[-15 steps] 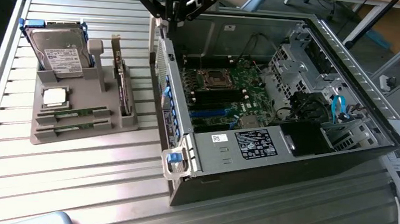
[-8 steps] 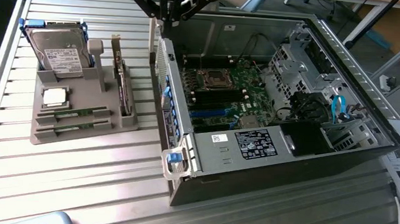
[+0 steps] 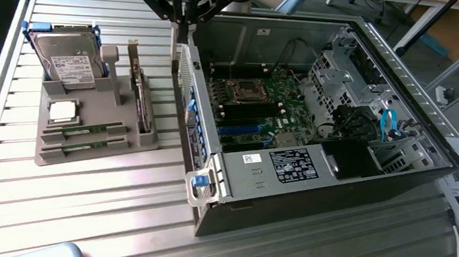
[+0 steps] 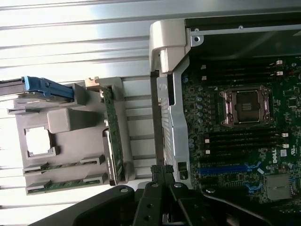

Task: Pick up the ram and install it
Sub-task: 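Reach for the ram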

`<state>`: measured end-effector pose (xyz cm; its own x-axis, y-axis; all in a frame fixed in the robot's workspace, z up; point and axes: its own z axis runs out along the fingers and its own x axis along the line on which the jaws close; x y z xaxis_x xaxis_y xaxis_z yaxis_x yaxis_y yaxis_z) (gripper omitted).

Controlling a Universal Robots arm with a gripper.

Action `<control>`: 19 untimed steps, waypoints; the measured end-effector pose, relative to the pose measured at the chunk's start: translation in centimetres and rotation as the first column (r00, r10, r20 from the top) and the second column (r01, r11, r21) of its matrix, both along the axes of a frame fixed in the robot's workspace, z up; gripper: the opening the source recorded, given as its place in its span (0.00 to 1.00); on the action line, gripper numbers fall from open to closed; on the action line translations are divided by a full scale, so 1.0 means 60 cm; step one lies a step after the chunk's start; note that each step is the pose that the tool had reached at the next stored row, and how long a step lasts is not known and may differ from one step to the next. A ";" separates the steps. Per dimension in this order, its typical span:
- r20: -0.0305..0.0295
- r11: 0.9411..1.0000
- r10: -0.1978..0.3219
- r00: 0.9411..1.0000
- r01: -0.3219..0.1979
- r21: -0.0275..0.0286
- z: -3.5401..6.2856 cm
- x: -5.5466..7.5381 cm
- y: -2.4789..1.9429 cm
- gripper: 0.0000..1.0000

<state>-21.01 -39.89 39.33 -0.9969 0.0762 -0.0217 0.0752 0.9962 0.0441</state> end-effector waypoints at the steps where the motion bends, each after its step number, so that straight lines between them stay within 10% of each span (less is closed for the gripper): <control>1: -0.001 1.000 0.000 1.000 0.000 0.000 0.000 -0.005 0.0000 0.11; 19: -0.010 1.000 0.000 1.000 0.000 0.000 0.000 -0.062 0.0000 0.11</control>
<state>-24.72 -39.89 39.31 -0.9970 0.0762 -0.0118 0.0756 0.9962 0.0434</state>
